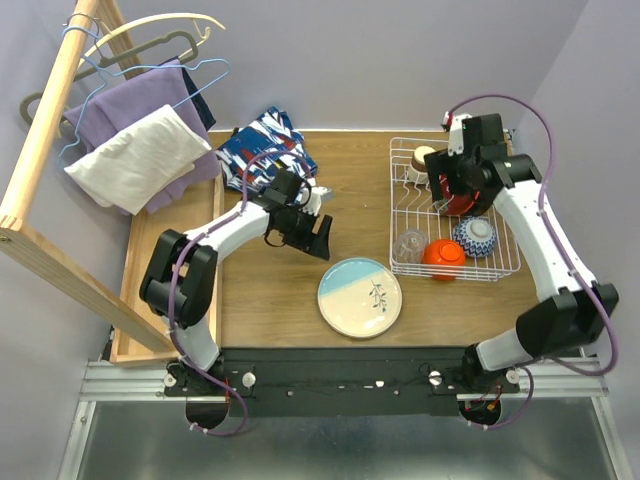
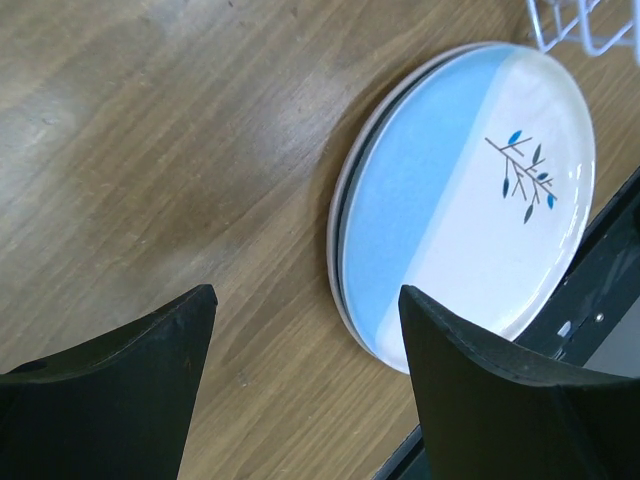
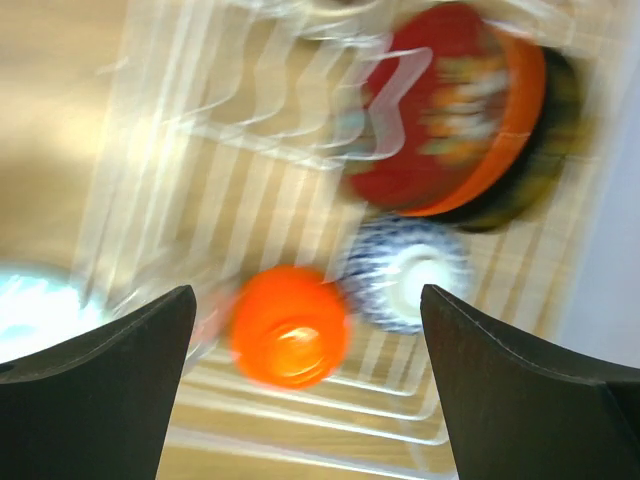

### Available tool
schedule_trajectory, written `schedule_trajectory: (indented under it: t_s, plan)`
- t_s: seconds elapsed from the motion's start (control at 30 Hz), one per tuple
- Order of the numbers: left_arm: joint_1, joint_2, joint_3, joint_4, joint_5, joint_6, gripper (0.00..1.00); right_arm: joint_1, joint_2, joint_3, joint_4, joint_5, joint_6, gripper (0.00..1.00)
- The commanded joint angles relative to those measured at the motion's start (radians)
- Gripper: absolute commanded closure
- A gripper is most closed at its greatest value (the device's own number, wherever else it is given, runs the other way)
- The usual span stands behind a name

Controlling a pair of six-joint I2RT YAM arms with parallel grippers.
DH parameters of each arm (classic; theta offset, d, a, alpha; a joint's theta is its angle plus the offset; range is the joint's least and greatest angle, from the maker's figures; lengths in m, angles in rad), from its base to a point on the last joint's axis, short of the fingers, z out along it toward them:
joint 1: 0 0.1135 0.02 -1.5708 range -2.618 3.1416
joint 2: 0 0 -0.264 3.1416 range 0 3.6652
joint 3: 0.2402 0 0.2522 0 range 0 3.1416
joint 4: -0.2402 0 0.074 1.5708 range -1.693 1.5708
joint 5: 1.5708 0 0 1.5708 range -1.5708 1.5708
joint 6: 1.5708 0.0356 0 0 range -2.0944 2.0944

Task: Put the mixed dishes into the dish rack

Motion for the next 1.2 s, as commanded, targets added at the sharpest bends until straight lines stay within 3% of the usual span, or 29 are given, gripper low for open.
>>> schedule_trajectory:
  t_s: [0.0, 0.27, 0.5, 0.6, 0.63, 0.73, 1.07, 1.17]
  plan:
    - [-0.05, 0.067, 0.035, -0.035, 0.005, 0.031, 0.17, 0.001, -0.126, -0.135, -0.116, -0.544, -0.058, 0.0]
    - [-0.128, 0.158, 0.087, -0.07, -0.015, 0.072, 0.21, 0.004, -0.246, -0.299, -0.105, -0.625, 0.009, 0.0]
    - [-0.191, 0.236, 0.15, -0.133, -0.154, 0.145, 0.3, 0.004, -0.291, -0.347, -0.09, -0.629, 0.008, 0.0]
    - [-0.192, 0.265, 0.182, -0.156, -0.17, 0.186, 0.47, 0.002, -0.297, -0.364, -0.087, -0.629, 0.001, 0.0]
    - [-0.191, 0.269, 0.193, -0.164, -0.168, 0.194, 0.65, 0.004, -0.297, -0.37, -0.085, -0.629, 0.003, 0.0]
    - [-0.191, 0.256, 0.214, -0.184, -0.159, 0.224, 1.0, 0.002, -0.299, -0.382, -0.079, -0.637, -0.005, 0.0]
    - [-0.136, 0.109, 0.224, -0.312, -0.122, 0.356, 1.0, 0.002, -0.239, -0.358, -0.019, -0.727, -0.113, 0.0]
    - [-0.114, 0.069, 0.211, -0.325, -0.097, 0.392, 1.0, 0.004, -0.208, -0.361, -0.027, -0.928, -0.294, 0.0]
